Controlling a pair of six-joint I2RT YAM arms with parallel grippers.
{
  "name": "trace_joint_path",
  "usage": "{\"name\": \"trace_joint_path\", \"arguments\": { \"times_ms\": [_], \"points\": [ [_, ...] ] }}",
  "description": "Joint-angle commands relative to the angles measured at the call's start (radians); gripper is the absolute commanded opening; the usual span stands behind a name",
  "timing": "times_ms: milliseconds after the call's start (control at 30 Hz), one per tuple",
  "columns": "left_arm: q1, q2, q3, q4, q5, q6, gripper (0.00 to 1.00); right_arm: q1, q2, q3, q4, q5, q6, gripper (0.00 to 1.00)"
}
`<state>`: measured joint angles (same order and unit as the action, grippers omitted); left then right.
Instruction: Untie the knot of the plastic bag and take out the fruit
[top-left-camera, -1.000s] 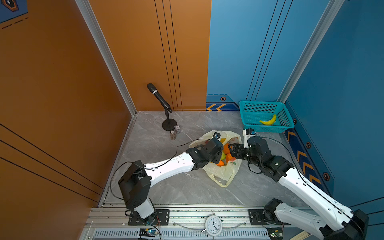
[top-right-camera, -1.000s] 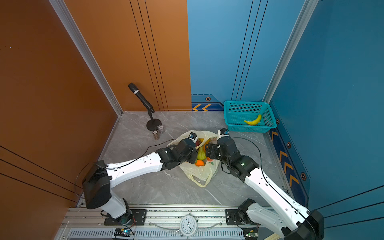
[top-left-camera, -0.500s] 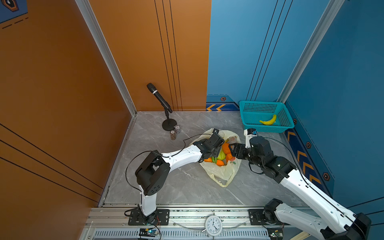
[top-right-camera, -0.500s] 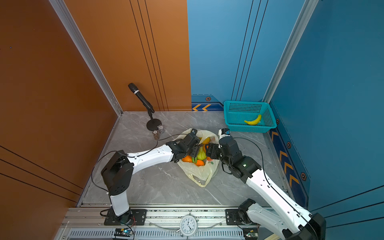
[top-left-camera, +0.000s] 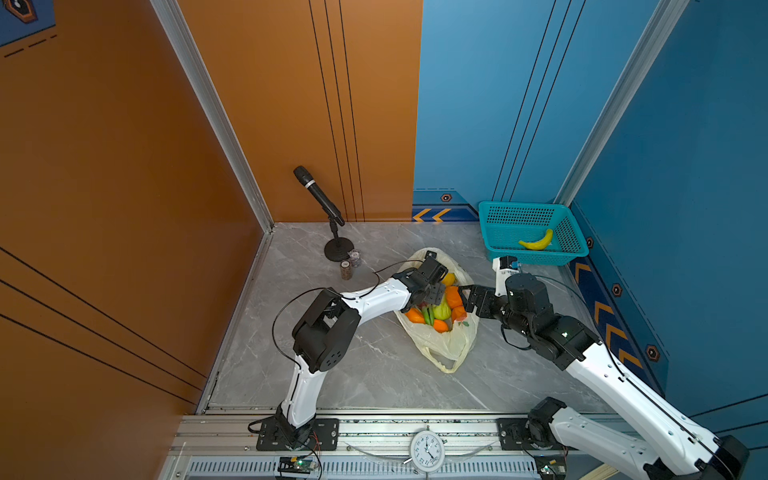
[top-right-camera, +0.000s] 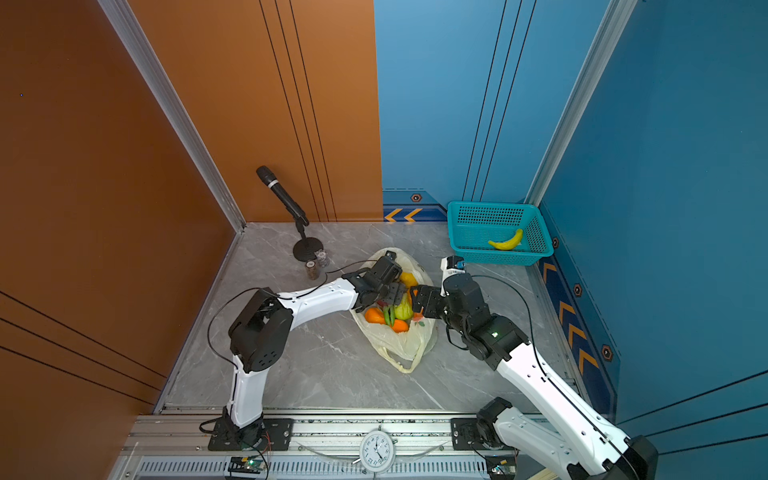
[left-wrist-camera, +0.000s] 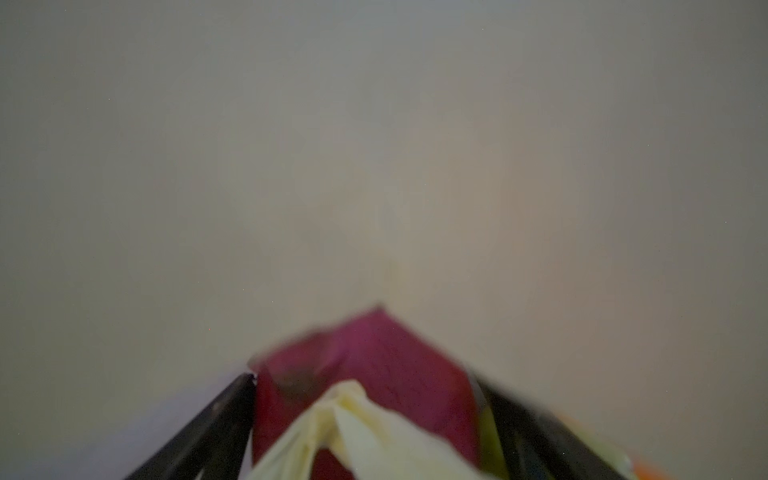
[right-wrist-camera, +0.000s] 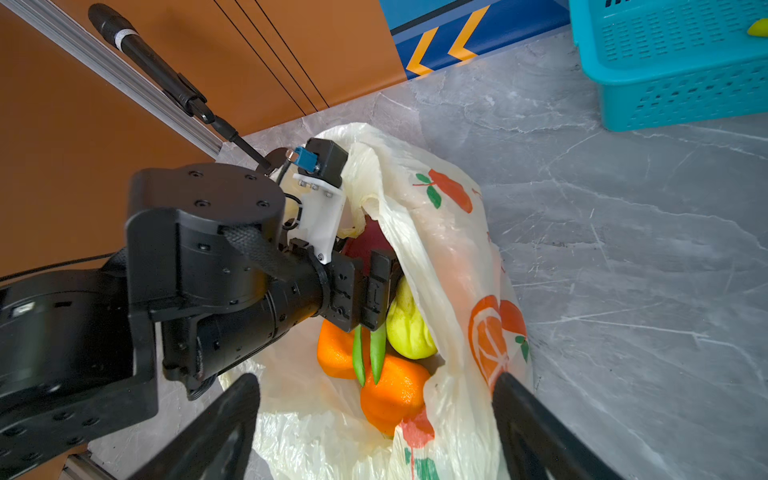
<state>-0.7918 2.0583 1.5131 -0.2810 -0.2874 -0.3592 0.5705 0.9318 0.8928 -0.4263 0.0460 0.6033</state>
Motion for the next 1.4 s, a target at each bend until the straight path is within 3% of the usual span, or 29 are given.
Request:
{"name": "trace_joint_path", "arguments": {
  "times_ms": [0, 200, 367, 467, 733, 933, 1100, 1367],
  "points": [
    [0.004, 0.04, 0.014, -0.015, 0.038, -0.034, 0.91, -0.008, -0.018, -0.021, -0.011, 0.011, -0.002, 0.89],
    [-0.001, 0.046, -0.003, -0.019, 0.048, -0.048, 0.88, -0.014, -0.012, -0.02, -0.012, -0.001, -0.008, 0.9],
    [-0.004, -0.011, -0.016, -0.019, 0.048, -0.034, 0.67, -0.025, 0.0, -0.025, 0.001, 0.002, -0.013, 0.9],
    [-0.011, -0.059, -0.032, -0.015, 0.061, -0.027, 0.6, -0.033, 0.024, -0.023, 0.007, -0.001, -0.03, 0.92],
    [-0.027, -0.164, -0.087, 0.004, 0.105, -0.034, 0.59, -0.053, 0.199, 0.055, 0.003, 0.046, -0.147, 0.94],
    [-0.048, -0.222, -0.13, 0.005, 0.116, -0.032, 0.59, -0.077, 0.322, 0.121, 0.036, 0.094, -0.15, 0.83],
    [-0.073, -0.263, -0.173, 0.017, 0.141, 0.012, 0.57, -0.132, 0.401, 0.186, 0.024, 0.149, -0.15, 0.83],
    [-0.122, -0.326, -0.225, 0.034, 0.092, 0.063, 0.56, -0.184, 0.521, 0.284, 0.012, 0.157, -0.15, 0.8]
  ]
}}
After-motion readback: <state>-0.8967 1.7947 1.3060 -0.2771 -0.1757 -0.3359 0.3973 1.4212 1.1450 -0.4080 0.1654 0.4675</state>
